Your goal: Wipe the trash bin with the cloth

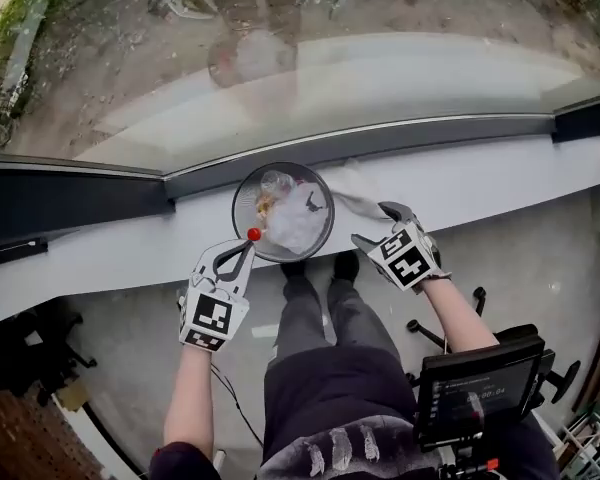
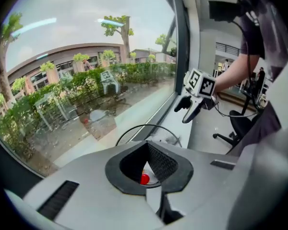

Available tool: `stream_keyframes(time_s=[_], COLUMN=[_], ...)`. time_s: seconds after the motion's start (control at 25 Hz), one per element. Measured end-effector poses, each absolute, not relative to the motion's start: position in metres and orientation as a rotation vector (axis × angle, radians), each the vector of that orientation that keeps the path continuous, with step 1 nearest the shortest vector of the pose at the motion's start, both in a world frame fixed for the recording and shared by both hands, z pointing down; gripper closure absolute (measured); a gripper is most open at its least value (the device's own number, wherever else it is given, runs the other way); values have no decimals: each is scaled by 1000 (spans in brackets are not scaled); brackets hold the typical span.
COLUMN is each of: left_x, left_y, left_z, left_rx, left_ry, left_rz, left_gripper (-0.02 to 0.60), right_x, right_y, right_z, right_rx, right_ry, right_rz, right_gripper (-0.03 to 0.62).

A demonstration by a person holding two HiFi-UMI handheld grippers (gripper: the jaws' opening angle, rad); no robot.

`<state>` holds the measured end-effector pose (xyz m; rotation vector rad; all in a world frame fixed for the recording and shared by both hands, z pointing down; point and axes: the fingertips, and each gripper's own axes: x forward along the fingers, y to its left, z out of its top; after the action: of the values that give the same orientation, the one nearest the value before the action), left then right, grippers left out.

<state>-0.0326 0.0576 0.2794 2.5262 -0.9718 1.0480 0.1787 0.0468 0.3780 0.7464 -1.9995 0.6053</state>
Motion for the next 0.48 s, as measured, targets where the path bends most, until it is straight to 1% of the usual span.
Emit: stream_keyframes(time_s=[0.2, 0.36, 0.48], left_x=[-73, -63, -63], left_y=[10, -13, -11], left_z=[295, 300, 298], left_rx=[2468, 2494, 2451], left_ry=[-1177, -1170, -1140], left_rz=[894, 751, 644], left_gripper=[586, 586, 586], right_x=[180, 186, 200], right_y=[16, 1, -6], right_z=[464, 538, 584], right_rx=[723, 657, 661], right_ry=[-1854, -1728, -1636], right_rz=[556, 522, 483], right_gripper=[264, 264, 263])
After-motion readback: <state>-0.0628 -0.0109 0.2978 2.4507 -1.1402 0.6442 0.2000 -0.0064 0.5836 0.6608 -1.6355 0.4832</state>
